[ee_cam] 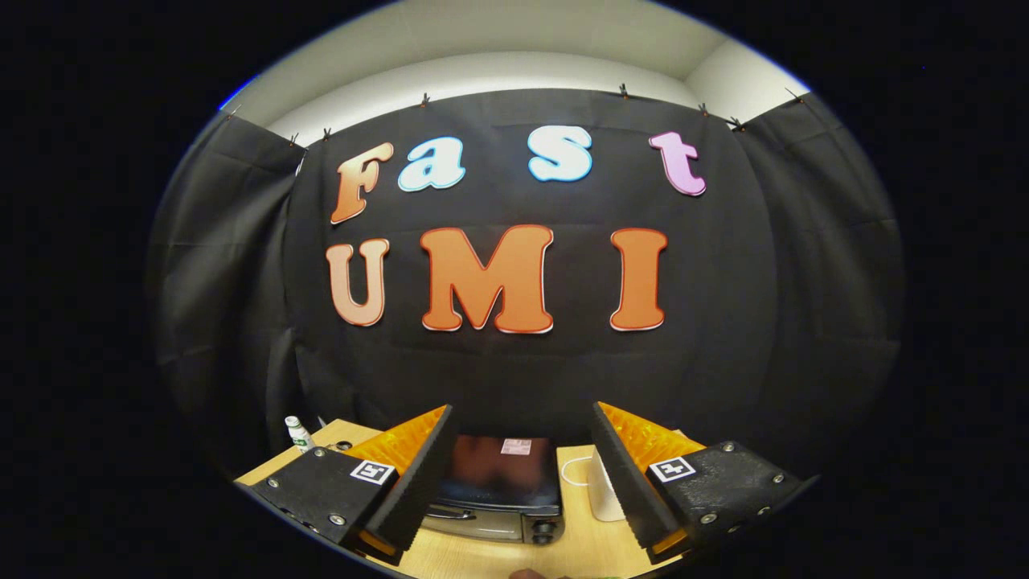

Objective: Open the toaster oven, put the food inside, and close the toaster oven door.

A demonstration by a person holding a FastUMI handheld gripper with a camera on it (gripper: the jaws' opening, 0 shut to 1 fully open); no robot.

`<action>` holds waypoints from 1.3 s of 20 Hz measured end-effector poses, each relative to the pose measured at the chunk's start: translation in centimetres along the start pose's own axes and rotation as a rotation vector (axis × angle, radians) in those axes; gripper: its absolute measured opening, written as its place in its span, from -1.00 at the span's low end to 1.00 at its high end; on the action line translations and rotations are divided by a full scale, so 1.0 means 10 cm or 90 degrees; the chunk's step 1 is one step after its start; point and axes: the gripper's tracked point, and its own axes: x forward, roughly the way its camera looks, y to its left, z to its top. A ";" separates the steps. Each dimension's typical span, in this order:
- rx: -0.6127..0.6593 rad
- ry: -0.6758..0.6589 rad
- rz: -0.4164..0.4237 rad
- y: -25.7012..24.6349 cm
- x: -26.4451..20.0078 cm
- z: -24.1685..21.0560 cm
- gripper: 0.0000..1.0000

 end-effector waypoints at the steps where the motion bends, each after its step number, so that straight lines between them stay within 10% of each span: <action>1: 0.002 0.015 0.009 0.07 0.03 -0.10 0.98; 14: -0.004 0.230 0.063 0.94 0.43 -1.42 0.99; 26: -0.008 0.257 0.027 1.01 0.57 -1.88 0.95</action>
